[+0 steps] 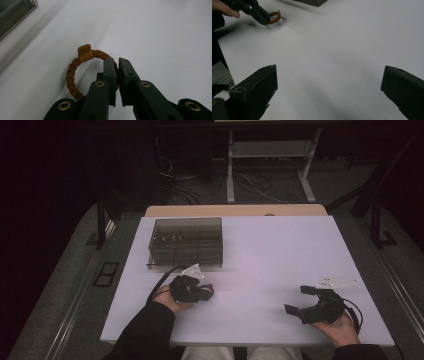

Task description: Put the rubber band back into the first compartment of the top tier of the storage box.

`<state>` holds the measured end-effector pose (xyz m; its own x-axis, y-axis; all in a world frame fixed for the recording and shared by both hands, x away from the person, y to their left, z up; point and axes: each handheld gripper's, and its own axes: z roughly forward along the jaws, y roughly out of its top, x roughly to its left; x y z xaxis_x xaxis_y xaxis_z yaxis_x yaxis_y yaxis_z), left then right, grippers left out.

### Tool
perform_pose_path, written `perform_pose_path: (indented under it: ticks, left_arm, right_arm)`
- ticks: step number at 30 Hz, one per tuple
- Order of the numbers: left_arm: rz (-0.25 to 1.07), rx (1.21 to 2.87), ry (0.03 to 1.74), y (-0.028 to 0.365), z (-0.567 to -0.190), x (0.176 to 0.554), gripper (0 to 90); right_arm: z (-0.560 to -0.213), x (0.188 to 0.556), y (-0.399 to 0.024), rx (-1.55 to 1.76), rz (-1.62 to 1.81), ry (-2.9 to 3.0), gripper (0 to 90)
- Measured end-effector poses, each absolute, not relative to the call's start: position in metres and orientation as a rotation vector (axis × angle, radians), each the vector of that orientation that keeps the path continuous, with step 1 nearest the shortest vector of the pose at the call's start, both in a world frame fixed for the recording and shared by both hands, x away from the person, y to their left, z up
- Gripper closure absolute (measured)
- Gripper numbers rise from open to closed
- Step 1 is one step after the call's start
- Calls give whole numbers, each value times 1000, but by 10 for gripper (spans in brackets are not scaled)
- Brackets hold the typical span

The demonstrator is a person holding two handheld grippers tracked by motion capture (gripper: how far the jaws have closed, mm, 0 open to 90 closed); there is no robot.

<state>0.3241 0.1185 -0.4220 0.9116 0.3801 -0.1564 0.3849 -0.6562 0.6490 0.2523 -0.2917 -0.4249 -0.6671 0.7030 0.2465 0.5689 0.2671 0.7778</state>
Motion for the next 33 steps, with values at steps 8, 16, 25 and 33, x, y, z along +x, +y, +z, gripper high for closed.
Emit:
perform_pose_path:
  ticks: [8, 16, 25, 33]
  left_arm:
    - [8, 2311, 528, 124, -402, 322, 840]
    - [17, 2295, 511, 127, -389, 322, 840]
    - [23, 2288, 505, 132, -380, 321, 840]
    - [38, 2269, 506, 138, -372, 321, 840]
  right_arm:
    - [-425, 252, -292, 1206, 1360, 2380, 0]
    - [-425, 252, -292, 1204, 1362, 2378, 0]
    - [-425, 252, -292, 1205, 1362, 2379, 0]
    - [-425, 252, -292, 1205, 1361, 2379, 0]
